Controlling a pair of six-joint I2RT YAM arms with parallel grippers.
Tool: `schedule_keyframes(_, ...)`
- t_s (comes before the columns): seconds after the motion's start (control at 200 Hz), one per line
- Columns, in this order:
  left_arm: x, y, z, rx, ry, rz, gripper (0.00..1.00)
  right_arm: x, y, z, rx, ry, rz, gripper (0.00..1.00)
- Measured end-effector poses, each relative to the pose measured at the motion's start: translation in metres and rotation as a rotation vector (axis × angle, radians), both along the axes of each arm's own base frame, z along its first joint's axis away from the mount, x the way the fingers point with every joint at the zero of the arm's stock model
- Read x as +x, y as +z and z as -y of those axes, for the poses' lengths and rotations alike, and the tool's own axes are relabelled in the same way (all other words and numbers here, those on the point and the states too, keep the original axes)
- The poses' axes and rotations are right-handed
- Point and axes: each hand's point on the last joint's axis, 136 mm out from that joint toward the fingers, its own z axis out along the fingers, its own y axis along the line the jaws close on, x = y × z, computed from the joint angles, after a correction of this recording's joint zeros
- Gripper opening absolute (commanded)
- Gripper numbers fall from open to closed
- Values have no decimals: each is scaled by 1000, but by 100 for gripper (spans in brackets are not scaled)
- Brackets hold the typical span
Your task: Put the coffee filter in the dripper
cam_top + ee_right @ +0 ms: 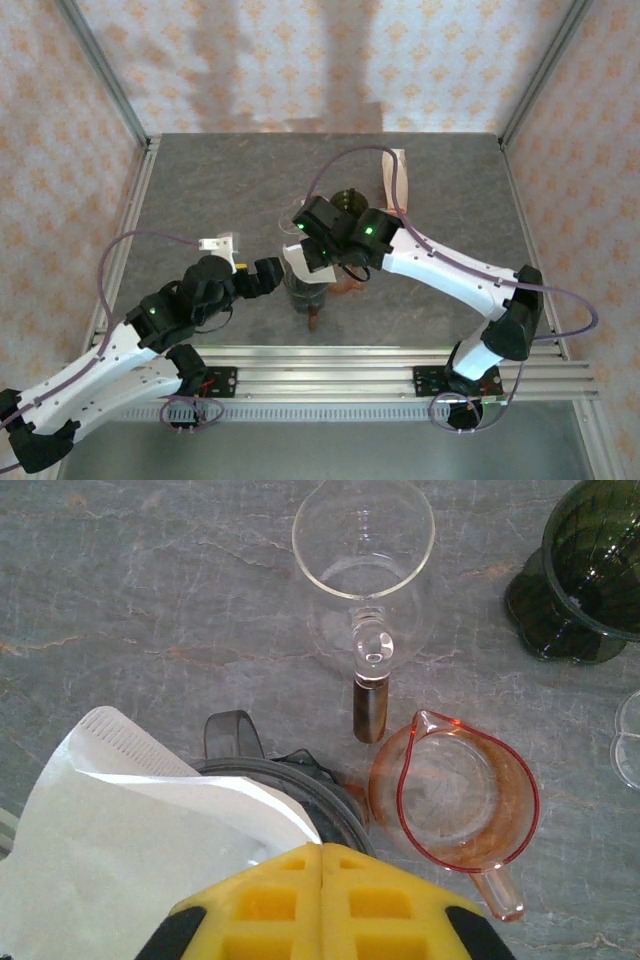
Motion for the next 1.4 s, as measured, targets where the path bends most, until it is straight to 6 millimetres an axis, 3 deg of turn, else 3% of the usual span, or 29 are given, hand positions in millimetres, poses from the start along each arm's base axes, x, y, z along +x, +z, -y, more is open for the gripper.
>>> schedule_keyframes(0.105,1,0,2,-4,-4,1,99,-8,-3,-7,-7,27,-5,0)
schedule_keyframes(0.255,1,5,6,-26,-19,11,91,-19,-11,-16,-26,65,-22,0)
schedule_keyframes(0.445,2,-2,14,-21,-41,-16,79,-19,-12,-15,-31,61,-20,0)
schedule_keyframes(0.616,3,-17,19,13,-58,-65,77,-16,-11,-14,-37,50,-7,0)
schedule_keyframes(0.751,1,-15,19,6,-64,-65,73,-14,-11,-12,-36,30,-2,0)
schedule_keyframes(1.401,2,-7,27,-7,-91,-70,25,-15,-14,-10,-27,-9,-18,0)
